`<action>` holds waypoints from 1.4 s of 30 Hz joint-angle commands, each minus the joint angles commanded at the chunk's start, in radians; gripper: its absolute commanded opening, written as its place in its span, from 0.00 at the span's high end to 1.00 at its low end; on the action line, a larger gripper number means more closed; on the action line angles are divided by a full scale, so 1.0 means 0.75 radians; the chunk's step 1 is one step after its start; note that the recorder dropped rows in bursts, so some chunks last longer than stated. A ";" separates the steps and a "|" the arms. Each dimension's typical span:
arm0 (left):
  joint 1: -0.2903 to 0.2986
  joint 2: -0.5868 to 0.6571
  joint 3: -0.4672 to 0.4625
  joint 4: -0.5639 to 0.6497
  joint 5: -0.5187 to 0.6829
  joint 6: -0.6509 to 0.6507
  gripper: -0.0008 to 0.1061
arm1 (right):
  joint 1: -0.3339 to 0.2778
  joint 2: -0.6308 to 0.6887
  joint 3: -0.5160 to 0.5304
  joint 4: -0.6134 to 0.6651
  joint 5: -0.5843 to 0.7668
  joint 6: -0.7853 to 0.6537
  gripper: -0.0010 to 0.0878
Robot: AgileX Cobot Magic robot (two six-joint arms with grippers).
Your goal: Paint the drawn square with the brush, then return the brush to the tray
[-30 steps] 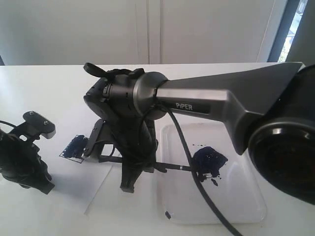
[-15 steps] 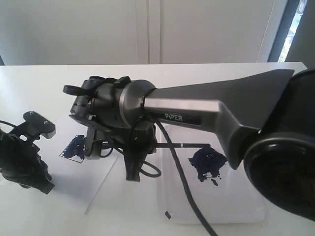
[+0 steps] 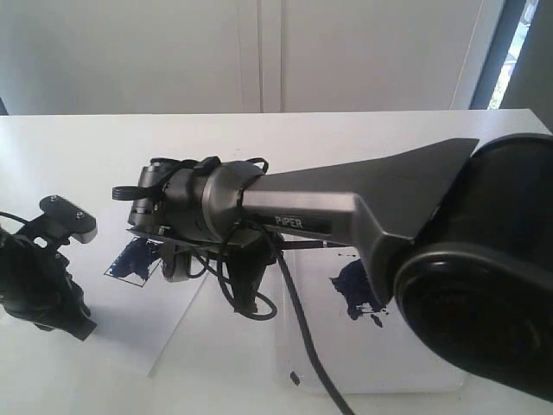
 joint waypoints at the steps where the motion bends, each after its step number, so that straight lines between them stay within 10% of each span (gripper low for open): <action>1: 0.000 0.000 0.000 0.000 -0.002 0.000 0.67 | 0.000 0.000 0.000 -0.012 0.000 0.000 0.99; 42: 0.000 0.000 0.000 0.000 -0.008 -0.004 0.67 | 0.000 -0.083 0.005 0.096 0.000 -0.020 0.99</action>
